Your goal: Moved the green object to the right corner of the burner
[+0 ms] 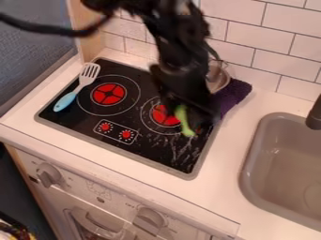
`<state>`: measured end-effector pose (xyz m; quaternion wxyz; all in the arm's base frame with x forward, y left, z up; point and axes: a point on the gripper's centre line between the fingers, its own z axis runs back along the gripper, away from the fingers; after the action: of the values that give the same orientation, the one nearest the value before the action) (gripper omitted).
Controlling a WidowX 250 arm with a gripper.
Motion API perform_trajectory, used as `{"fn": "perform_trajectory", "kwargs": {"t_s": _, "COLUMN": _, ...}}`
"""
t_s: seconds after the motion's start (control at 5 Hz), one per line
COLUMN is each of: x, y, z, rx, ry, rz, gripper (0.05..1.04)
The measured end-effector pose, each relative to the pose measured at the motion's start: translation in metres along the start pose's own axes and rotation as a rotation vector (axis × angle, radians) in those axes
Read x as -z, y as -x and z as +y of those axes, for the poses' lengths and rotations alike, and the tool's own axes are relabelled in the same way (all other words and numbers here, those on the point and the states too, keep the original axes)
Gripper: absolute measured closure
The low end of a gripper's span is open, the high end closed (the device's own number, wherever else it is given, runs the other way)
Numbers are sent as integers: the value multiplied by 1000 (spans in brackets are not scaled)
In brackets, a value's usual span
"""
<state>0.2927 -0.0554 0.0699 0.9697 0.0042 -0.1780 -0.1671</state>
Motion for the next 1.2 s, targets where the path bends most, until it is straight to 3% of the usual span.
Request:
{"fn": "perform_trajectory", "kwargs": {"t_s": 0.2, "x": 23, "y": 9, "z": -15, "rx": -42, "ry": 36, "rz": 56, "gripper": 513}}
{"fn": "perform_trajectory", "kwargs": {"t_s": 0.4, "x": 40, "y": 14, "z": -14, "rx": -68, "ry": 18, "rz": 90, "gripper": 512}}
{"fn": "perform_trajectory", "kwargs": {"t_s": 0.6, "x": 47, "y": 9, "z": -14, "rx": -91, "ry": 16, "rz": 90, "gripper": 436}}
{"fn": "perform_trajectory", "kwargs": {"t_s": 0.8, "x": 54, "y": 15, "z": -14, "rx": -86, "ry": 33, "rz": 139, "gripper": 124}}
{"fn": "perform_trajectory", "kwargs": {"t_s": 1.2, "x": 54, "y": 16, "z": -11, "rx": -81, "ry": 11, "rz": 141, "gripper": 80}}
